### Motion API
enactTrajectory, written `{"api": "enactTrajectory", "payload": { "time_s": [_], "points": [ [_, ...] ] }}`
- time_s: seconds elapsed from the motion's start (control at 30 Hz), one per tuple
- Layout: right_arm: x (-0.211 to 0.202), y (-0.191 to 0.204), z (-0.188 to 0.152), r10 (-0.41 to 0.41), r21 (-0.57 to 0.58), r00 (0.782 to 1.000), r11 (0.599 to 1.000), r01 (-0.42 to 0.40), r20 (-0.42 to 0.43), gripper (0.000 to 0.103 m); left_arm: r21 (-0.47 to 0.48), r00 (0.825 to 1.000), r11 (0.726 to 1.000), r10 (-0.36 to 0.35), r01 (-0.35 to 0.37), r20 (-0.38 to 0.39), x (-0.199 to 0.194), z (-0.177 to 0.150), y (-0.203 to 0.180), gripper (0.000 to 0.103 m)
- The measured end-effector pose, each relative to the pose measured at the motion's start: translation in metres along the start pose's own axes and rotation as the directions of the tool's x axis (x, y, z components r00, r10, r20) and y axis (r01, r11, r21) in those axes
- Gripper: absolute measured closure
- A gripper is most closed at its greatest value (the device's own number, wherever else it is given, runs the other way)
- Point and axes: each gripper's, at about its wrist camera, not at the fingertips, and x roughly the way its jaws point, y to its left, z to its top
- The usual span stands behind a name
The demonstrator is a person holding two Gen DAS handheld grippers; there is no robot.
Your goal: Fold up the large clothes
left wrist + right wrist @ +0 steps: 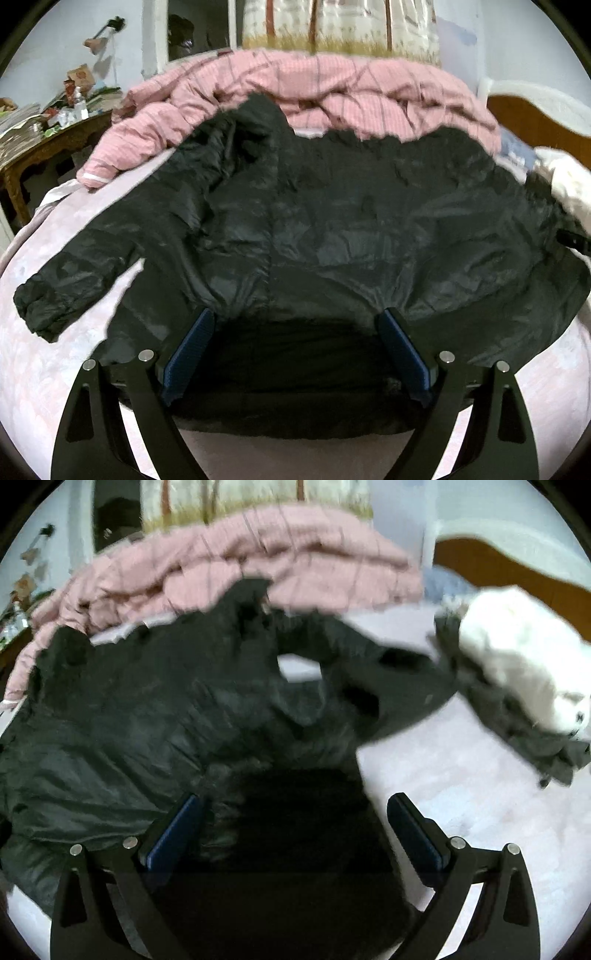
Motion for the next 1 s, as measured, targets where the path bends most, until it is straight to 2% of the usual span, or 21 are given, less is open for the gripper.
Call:
{"api": "enactTrajectory", "payload": {
  "time_s": [0.17, 0.3, 0.37, 0.53, 0.7, 0.73, 0.87, 0.93, 1.0],
  "points": [
    [-0.049, -0.005, -0.006, 0.119, 0.039, 0.984, 0.991, -0.125, 0.129, 0.002, -0.011, 0.994, 1.000, 0.012, -0.011, 0.111, -0.030, 0.003, 0.005, 0.013],
    [-0.074, -0.006, -0.026, 0.184, 0.052, 0.968, 0.979, -0.195, 0.170, 0.002, -0.007, 0.983, 0.999, 0.040, -0.040, 0.180, -0.053, -0.007, 0.006, 0.013],
    [-0.081, -0.004, -0.038, 0.209, 0.052, 0.964, 0.974, -0.220, 0.163, 0.001, -0.031, 0.982, 0.999, 0.032, -0.026, 0.185, -0.061, -0.013, 0.010, 0.013],
    [-0.084, -0.008, -0.060, 0.278, 0.083, 0.954, 0.954, -0.288, 0.116, 0.001, -0.127, 0.989, 0.992, -0.004, 0.023, 0.150, -0.069, -0.030, 0.026, 0.013],
    [-0.076, -0.016, -0.079, 0.323, 0.165, 0.946, 0.932, -0.324, 0.037, 0.001, -0.235, 0.997, 0.970, -0.058, 0.066, 0.041, -0.056, -0.047, 0.042, 0.014],
    [-0.074, -0.018, -0.082, 0.338, 0.185, 0.941, 0.923, -0.337, 0.027, 0.001, -0.264, 0.997, 0.961, -0.081, 0.083, 0.017, -0.052, -0.050, 0.047, 0.015],
    [-0.053, -0.025, -0.088, 0.448, 0.301, 0.893, 0.856, -0.420, -0.031, 0.001, -0.351, 0.988, 0.927, -0.151, 0.131, -0.030, -0.040, -0.054, 0.059, 0.024],
    [-0.045, -0.028, -0.088, 0.454, 0.337, 0.891, 0.843, -0.419, -0.028, 0.001, -0.400, 0.982, 0.903, -0.185, 0.157, -0.033, -0.035, -0.053, 0.067, 0.025],
    [-0.040, -0.029, -0.085, 0.434, 0.353, 0.901, 0.845, -0.402, -0.014, 0.002, -0.440, 0.977, 0.880, -0.210, 0.180, -0.021, -0.031, -0.051, 0.074, 0.025]
  ]
}}
